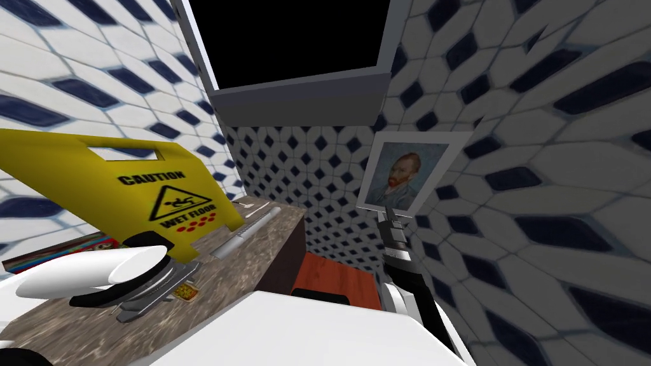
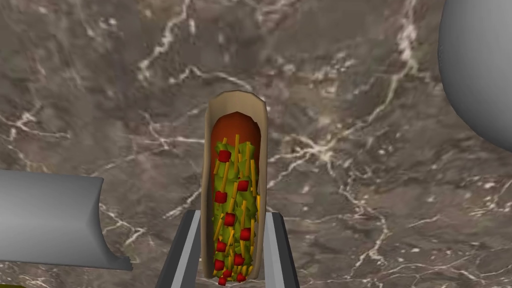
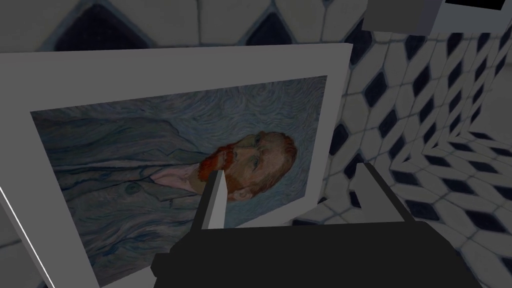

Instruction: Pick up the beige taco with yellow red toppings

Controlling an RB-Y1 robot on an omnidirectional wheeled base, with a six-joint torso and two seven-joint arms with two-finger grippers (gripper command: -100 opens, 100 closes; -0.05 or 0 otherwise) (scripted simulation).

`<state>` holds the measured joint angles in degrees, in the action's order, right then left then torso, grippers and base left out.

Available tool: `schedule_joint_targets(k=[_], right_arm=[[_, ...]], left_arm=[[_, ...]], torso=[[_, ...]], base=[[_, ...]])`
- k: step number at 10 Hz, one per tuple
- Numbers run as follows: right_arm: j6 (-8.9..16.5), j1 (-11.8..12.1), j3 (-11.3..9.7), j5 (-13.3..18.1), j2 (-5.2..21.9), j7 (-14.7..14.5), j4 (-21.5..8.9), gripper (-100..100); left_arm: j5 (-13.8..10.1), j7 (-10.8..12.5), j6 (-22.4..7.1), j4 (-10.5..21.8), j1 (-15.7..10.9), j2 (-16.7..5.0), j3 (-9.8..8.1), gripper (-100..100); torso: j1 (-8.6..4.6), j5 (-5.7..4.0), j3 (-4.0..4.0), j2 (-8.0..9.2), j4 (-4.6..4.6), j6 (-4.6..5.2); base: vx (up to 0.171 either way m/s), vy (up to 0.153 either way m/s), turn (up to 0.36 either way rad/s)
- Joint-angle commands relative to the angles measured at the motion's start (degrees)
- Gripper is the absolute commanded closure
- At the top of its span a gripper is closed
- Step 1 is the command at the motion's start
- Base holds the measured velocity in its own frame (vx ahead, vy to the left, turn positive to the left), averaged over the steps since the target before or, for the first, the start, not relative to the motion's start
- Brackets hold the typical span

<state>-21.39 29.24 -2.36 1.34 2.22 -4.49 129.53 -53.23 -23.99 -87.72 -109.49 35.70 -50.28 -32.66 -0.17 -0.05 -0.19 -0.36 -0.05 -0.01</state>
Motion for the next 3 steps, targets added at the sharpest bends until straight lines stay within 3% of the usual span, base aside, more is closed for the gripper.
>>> schedule_joint_targets(k=[1,2,3], right_arm=[[0.0,0.0,0.0,0.0,0.0,0.0,0.0,0],[0.0,0.0,0.0,0.0,0.0,0.0,0.0,0],[0.0,0.0,0.0,0.0,0.0,0.0,0.0,0]], left_arm=[[-1.2,0.1,0.8,-0.4,1.7,-0.8,-0.05,100],[-0.9,0.1,0.6,-0.4,1.2,-0.5,-0.14,100],[-1.0,0.1,0.6,-0.4,1.3,-0.5,-0.14,0]], torso=[[0.00,0.00,0.00,0.00,0.00,0.00],[0.03,0.01,0.02,0.05,0.00,0.02],[0.09,0.02,0.07,0.14,0.02,0.03]], base=[[0.058,-0.019,0.036],[0.018,-0.007,0.005],[0.000,0.000,0.000]])
